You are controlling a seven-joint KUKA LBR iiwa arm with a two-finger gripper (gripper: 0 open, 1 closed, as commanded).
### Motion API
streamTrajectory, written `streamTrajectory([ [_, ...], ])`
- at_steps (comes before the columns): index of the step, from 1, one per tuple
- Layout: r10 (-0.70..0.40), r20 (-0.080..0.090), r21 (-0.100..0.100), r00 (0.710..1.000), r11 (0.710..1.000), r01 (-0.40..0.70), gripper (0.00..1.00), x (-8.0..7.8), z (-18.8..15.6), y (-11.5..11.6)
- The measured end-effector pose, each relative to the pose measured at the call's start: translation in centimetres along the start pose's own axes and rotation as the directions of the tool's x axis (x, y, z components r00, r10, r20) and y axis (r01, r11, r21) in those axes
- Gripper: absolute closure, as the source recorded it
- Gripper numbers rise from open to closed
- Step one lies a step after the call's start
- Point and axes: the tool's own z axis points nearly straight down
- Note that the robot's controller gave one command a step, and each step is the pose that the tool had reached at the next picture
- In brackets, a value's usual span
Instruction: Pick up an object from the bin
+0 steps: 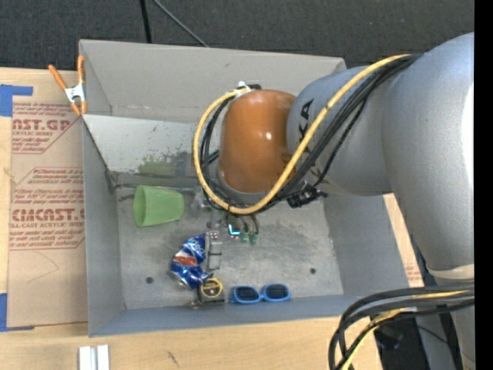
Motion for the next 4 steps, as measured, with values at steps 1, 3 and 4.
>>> streamTrajectory([
  [1, -0.356, 0.0, 0.001, 0.934, 0.934, 0.356, 0.0, 1.7, 7.2, 1.1],
  [3, -0.301, 0.008, 0.0, 0.954, 0.954, 0.301, 0.0, 3.7, 4.0, 0.0],
  [4, -0.245, 0.002, 0.0, 0.97, 0.97, 0.245, 0.0, 2.9, 7.1, -0.1],
])
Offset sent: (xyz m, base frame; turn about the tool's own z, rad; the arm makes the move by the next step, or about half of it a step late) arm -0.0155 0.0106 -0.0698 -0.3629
